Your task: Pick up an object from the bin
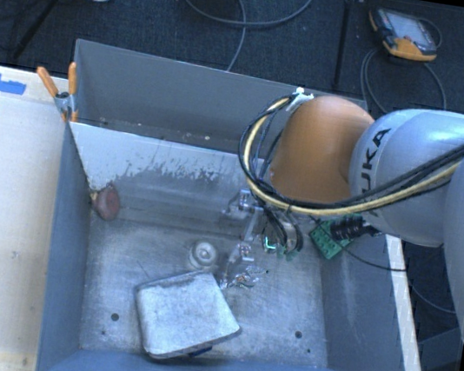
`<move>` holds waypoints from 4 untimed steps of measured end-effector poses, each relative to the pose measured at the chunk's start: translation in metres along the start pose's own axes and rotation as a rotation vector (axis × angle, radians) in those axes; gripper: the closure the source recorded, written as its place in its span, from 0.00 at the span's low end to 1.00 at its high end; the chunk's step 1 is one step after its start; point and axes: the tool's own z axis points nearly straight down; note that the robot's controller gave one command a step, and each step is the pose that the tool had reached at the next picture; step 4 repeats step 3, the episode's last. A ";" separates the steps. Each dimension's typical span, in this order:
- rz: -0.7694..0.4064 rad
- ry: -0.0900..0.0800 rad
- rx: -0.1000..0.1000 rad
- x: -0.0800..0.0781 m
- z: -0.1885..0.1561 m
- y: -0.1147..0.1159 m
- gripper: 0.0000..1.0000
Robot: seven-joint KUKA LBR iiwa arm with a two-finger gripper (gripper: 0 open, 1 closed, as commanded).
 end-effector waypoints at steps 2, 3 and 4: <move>0.083 -0.019 -0.003 -0.004 0.067 -0.048 1.00; -0.175 -0.019 0.002 0.006 -0.148 -0.031 1.00; -0.175 -0.019 0.002 0.006 -0.148 -0.031 1.00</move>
Offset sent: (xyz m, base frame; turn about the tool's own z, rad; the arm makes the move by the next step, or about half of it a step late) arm -0.0004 -0.0486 -0.0727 0.0814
